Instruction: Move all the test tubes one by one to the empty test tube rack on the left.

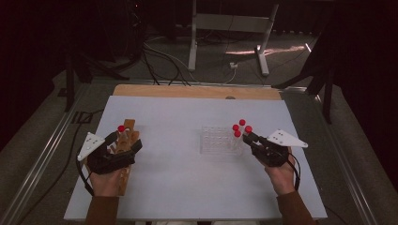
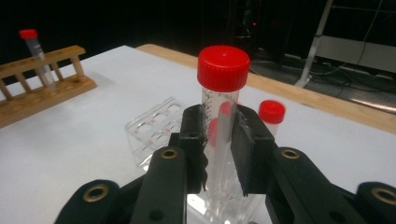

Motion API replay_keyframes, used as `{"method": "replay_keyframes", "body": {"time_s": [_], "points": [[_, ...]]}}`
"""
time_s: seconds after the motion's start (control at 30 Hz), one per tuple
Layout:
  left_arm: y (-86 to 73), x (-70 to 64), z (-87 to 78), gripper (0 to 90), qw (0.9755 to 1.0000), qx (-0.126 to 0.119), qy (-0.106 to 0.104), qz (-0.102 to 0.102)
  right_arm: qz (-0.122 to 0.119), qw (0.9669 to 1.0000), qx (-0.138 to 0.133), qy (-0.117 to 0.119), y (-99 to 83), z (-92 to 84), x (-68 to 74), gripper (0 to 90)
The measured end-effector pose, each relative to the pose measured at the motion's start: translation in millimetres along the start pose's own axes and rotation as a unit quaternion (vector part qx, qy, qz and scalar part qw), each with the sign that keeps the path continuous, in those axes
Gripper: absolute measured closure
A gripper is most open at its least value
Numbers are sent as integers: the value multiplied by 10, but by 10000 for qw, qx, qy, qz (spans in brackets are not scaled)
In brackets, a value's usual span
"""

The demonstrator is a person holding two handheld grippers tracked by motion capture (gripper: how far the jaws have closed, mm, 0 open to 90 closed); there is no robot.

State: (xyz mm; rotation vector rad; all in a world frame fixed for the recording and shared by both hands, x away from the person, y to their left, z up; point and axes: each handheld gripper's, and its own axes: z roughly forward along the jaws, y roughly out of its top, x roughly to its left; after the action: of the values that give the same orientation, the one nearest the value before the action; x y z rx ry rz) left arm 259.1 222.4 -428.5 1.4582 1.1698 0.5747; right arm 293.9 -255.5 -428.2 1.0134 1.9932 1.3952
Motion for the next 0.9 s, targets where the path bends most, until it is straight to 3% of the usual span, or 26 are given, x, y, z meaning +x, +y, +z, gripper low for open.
{"method": "replay_keyframes", "body": {"time_s": [0.3, 0.47, 0.6, 0.77, 0.9], "points": [[47, -126, 10, 11, 9999, 36, -129, 45, 2, 9998, 105, 163, -86, 13, 71, 747], [133, -333, 42, 10, 9991, 5, -372, 211, 65, 9994, 170, 290, -121, 57, 118, 747], [198, -555, 128, 10, 9968, 84, -663, 446, 49, 9991, 184, 391, -119, 74, 183, 746], [203, -710, 239, 11, 9954, 122, -762, 561, 10, 9982, 251, 552, -135, 119, 274, 746], [169, -870, 396, 10, 9928, 271, -940, 687, -6, 9975, 289, 639, -144, 143, 325, 746]]}}
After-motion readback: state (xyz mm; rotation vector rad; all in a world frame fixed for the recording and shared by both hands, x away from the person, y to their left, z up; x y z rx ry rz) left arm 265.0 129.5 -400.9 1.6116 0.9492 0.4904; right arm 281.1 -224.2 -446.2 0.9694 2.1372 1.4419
